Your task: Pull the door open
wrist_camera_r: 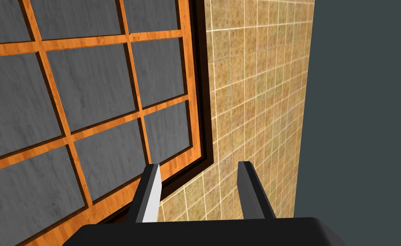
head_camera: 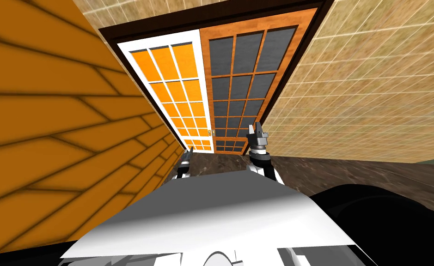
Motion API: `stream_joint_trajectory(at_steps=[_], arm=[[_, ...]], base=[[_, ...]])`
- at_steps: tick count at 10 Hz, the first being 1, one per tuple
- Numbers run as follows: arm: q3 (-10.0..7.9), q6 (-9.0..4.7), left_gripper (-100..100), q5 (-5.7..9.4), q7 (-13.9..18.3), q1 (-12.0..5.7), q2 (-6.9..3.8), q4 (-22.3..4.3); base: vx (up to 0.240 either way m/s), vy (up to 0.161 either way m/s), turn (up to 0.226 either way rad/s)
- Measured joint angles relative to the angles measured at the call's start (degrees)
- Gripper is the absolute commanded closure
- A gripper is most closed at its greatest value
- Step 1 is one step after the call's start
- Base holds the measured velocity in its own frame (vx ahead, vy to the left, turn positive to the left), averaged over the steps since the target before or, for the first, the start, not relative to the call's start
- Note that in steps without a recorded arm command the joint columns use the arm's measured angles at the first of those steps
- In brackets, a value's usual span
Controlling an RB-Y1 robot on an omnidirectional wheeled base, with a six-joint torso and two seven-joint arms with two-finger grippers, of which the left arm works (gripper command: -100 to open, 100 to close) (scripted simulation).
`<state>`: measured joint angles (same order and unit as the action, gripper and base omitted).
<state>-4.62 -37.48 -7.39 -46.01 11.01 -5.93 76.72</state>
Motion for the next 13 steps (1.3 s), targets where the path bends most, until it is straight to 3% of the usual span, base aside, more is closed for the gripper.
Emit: stream_joint_trajectory(at_steps=[13], arm=[[-1.78,-5.72,-100,-2.10,-17.03,-7.40,0.12,-20.45]], base=[[0.112,-0.032,-0.057]])
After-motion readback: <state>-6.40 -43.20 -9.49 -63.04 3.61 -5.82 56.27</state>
